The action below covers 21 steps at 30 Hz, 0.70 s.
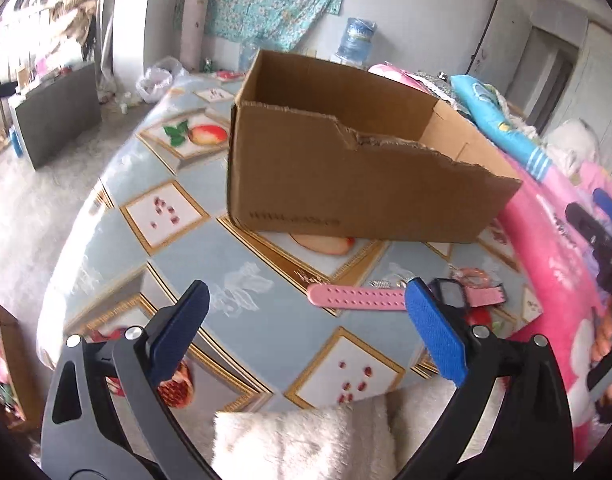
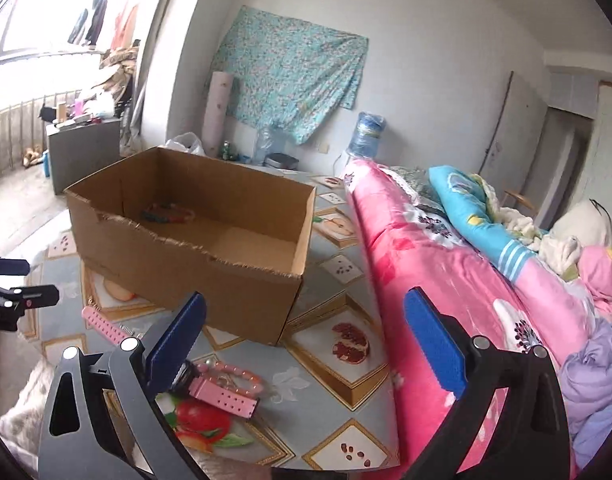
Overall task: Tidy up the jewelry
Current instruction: 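Withdraw the left gripper from the box back over the table, then close the right gripper on the pink strap beside the watch face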
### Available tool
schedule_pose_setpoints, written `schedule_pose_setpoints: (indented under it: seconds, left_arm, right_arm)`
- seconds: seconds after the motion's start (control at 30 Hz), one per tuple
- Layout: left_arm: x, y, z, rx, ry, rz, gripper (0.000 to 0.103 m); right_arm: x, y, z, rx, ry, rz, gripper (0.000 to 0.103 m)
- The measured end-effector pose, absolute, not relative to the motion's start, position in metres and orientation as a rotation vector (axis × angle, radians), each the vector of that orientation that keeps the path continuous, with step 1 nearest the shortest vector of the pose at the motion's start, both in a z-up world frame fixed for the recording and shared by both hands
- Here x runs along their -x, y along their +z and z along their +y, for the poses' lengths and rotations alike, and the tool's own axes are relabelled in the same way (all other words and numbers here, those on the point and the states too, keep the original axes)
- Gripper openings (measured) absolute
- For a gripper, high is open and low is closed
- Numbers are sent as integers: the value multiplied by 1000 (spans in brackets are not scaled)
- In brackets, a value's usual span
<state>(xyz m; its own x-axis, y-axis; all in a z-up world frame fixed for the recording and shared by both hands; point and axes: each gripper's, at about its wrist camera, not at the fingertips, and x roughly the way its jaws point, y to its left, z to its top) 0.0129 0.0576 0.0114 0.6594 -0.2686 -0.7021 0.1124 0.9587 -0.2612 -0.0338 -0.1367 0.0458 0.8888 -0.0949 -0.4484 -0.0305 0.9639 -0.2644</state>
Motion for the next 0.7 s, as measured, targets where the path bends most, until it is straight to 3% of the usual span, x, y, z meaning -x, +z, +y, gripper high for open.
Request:
schedule_pose_setpoints:
  seconds: [0.33,0.47,0.7]
  left_arm:
    - [-9,-3,38,207,-381,817,95]
    - [-12,-15,28,87,-328,820,95]
    - [-14,-30,18,-49,-284,836,95]
  right_arm:
    - [44,17,-138,162,133,554,97]
    - [36,-5,-122,202,268,644,95]
    - [12,-39,-94,258,429,788,63]
